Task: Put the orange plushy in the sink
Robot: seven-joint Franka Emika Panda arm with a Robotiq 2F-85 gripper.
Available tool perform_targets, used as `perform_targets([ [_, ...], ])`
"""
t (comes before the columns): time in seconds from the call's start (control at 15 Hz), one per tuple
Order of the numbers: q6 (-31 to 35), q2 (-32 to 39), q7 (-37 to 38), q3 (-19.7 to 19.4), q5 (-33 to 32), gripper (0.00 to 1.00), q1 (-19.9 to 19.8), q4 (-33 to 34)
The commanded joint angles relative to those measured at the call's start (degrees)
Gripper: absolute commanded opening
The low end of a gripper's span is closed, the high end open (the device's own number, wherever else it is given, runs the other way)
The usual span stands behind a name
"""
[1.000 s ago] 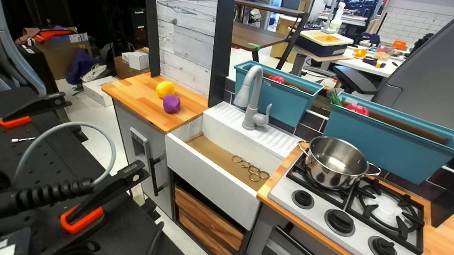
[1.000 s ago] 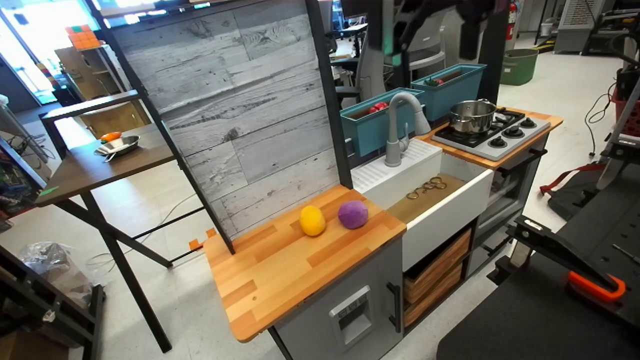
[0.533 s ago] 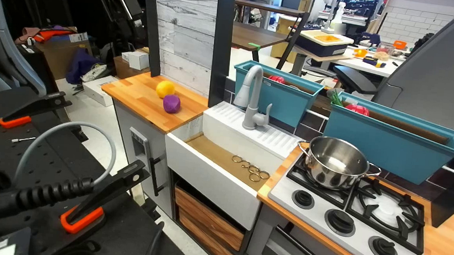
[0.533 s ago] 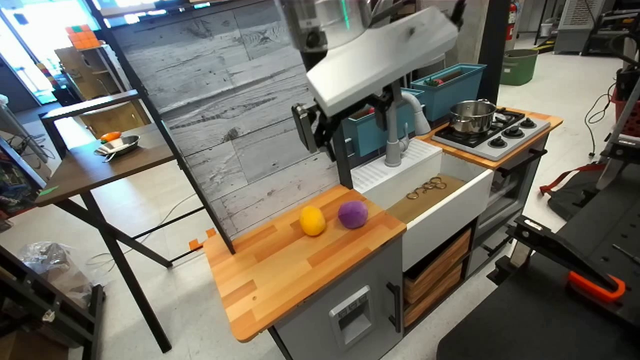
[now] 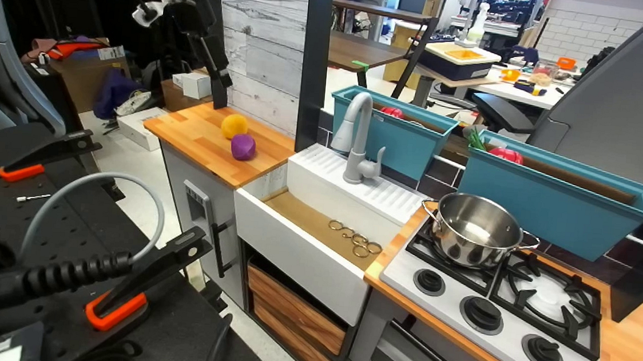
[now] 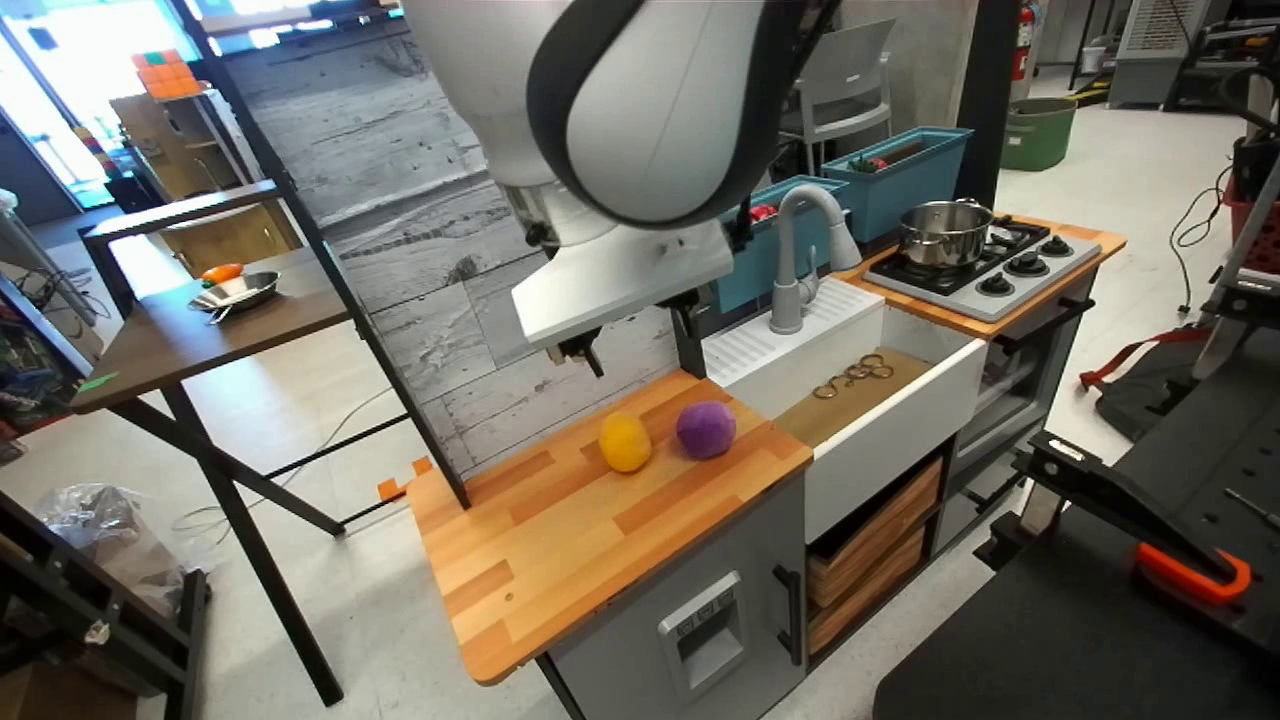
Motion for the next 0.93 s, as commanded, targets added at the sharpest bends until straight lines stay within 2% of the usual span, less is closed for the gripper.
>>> perform_targets([
  [0.0,-1.16,8.01,-0.81,-1.24,6.71,1.00,1.99,9.79],
  [0.4,-3.35,17.06,-2.05,-2.46,13.26,1.00,3.47,20.33],
  [0.87,-10.38,25.92,-2.87,-3.45,16.70,1.00,3.56,31.34],
])
